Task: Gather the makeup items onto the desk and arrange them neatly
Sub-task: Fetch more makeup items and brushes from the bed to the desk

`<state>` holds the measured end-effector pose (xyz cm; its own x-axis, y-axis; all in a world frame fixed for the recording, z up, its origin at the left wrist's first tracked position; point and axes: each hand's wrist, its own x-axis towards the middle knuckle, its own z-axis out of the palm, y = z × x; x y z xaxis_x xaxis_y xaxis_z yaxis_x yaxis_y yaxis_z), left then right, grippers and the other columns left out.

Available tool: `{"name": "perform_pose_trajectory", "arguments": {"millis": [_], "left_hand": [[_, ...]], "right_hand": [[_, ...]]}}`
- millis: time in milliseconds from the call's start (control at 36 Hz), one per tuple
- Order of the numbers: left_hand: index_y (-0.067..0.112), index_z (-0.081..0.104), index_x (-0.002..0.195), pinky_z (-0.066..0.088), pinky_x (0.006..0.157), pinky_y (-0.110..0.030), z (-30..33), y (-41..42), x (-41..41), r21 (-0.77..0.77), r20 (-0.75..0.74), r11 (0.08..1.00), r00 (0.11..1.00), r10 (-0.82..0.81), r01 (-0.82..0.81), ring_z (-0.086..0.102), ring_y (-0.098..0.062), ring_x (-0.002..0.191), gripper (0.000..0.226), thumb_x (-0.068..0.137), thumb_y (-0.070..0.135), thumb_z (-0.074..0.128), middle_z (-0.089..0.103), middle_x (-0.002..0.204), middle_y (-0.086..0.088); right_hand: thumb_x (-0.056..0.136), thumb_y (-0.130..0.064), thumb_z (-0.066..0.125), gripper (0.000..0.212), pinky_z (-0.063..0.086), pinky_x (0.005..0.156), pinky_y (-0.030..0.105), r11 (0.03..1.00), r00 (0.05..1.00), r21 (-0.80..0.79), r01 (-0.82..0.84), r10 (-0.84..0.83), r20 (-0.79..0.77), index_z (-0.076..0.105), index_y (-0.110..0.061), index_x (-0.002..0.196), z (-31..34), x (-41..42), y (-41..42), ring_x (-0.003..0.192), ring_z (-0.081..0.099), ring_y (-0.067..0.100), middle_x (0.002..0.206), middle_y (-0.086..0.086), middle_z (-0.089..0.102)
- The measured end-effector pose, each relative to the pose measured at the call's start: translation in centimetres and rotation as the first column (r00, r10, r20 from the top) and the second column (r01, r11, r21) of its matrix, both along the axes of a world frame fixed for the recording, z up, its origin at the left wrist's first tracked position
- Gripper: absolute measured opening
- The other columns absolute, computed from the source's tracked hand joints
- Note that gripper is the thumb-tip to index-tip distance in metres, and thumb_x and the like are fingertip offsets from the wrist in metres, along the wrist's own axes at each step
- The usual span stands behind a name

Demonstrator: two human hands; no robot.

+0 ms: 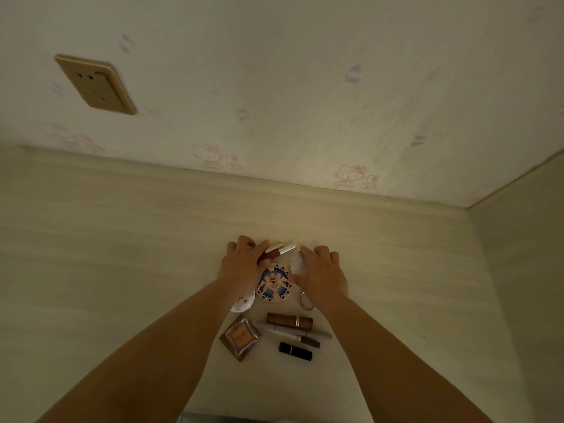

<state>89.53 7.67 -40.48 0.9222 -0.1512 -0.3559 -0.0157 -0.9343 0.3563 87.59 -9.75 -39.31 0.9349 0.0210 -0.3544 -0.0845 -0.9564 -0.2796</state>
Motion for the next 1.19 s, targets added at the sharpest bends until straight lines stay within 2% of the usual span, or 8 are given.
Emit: {"name": "perform_pose_trajectory", "arguments": {"millis": [167, 306, 417, 528, 722, 889, 1083, 1194], "left_hand": [[0.042, 0.020, 0.145, 0.036, 0.097, -0.040, 0.3, -0.3, -0.6, 0.121, 0.022, 0.990, 0.997, -0.073, 0.069, 0.027, -0.024, 0.128, 0.047, 0.099, 0.041, 0.031, 0.027, 0.146, 0.005], [0.040, 0.014, 0.146, 0.035, 0.098, -0.041, 0.7, -0.5, -0.7, 0.175, 0.013, 0.980, 0.995, -0.097, 0.094, 0.027, -0.025, 0.130, 0.050, 0.099, 0.039, 0.030, 0.025, 0.149, 0.005], [0.037, 0.015, 0.147, 0.033, 0.101, -0.041, 1.1, -0.8, -0.9, 0.170, 0.031, 0.979, 0.993, -0.117, 0.110, 0.026, -0.025, 0.133, 0.053, 0.097, 0.042, 0.034, 0.026, 0.150, 0.004], [0.037, 0.016, 0.147, 0.022, 0.113, -0.046, 1.6, -1.1, -1.4, 0.168, 0.068, 0.975, 0.985, -0.157, 0.144, 0.015, -0.023, 0.140, 0.052, 0.097, 0.040, 0.032, 0.020, 0.154, 0.004], [0.037, 0.006, 0.148, 0.009, 0.118, -0.047, 3.8, -2.0, -2.7, 0.193, 0.075, 0.952, 0.964, -0.254, 0.236, 0.005, -0.021, 0.145, 0.057, 0.099, 0.039, 0.033, 0.008, 0.158, 0.008], [0.035, 0.008, 0.148, 0.009, 0.117, -0.046, 6.5, -2.9, -5.4, 0.186, 0.153, 0.952, 0.949, -0.274, 0.245, 0.007, -0.020, 0.145, 0.057, 0.098, 0.037, 0.036, 0.012, 0.157, 0.007], [0.034, 0.016, 0.147, 0.016, 0.116, -0.043, 7.6, -4.7, -10.3, 0.163, 0.330, 0.969, 0.915, -0.232, 0.187, 0.016, -0.017, 0.143, 0.056, 0.096, 0.043, 0.037, 0.023, 0.154, 0.008], [0.034, 0.014, 0.148, 0.014, 0.116, -0.047, 8.0, -6.3, -14.3, 0.177, 0.312, 0.972, 0.928, -0.205, 0.155, 0.015, -0.019, 0.143, 0.054, 0.097, 0.045, 0.032, 0.021, 0.155, 0.006]], "right_hand": [[0.085, -0.047, 0.057, 0.066, 0.040, 0.099, 0.035, 0.999, 0.999, -0.035, -0.011, 0.010, -0.036, 0.027, -0.029, 0.142, 0.0, 0.0, 0.2, 0.125, 0.028, 0.026, 0.139, 0.004, 0.029], [0.087, -0.047, 0.053, 0.064, 0.039, 0.099, 0.036, 0.995, 1.000, -0.099, -0.018, 0.019, 0.010, 0.025, -0.030, 0.142, 0.3, -0.5, 0.7, 0.127, 0.030, 0.025, 0.143, 0.002, 0.028], [0.091, -0.047, 0.049, 0.064, 0.035, 0.104, 0.038, 0.991, 0.998, -0.125, -0.051, 0.054, 0.026, 0.021, -0.027, 0.145, 0.8, -1.1, 1.3, 0.136, 0.022, 0.025, 0.151, 0.003, 0.019], [0.093, -0.047, 0.046, 0.064, 0.031, 0.109, 0.037, 0.988, 0.996, -0.132, -0.083, 0.086, 0.019, 0.019, -0.025, 0.147, 1.6, -1.5, 1.4, 0.139, 0.017, 0.024, 0.153, 0.002, 0.015], [0.097, -0.046, 0.036, 0.058, 0.021, 0.115, 0.036, 0.986, 0.994, -0.135, -0.093, 0.101, 0.050, 0.017, -0.026, 0.148, 3.3, -3.3, 1.1, 0.144, 0.009, 0.022, 0.157, 0.000, 0.010], [0.098, -0.051, 0.027, 0.057, 0.019, 0.114, 0.034, 0.992, 0.993, -0.107, -0.063, 0.073, 0.087, 0.017, -0.028, 0.148, 4.6, -5.5, 1.0, 0.143, 0.010, 0.019, 0.157, -0.003, 0.012], [0.100, -0.044, 0.027, 0.056, 0.015, 0.117, 0.034, 0.986, 0.984, -0.134, -0.097, 0.116, 0.136, 0.011, -0.027, 0.150, 6.6, -10.5, -1.4, 0.146, 0.005, 0.019, 0.159, -0.003, 0.005], [0.099, -0.046, 0.026, 0.059, 0.008, 0.119, 0.035, 0.983, 0.988, -0.154, -0.099, 0.117, 0.106, 0.003, -0.027, 0.151, 7.2, -14.6, -3.6, 0.147, -0.003, 0.019, 0.159, -0.003, -0.004]]}}
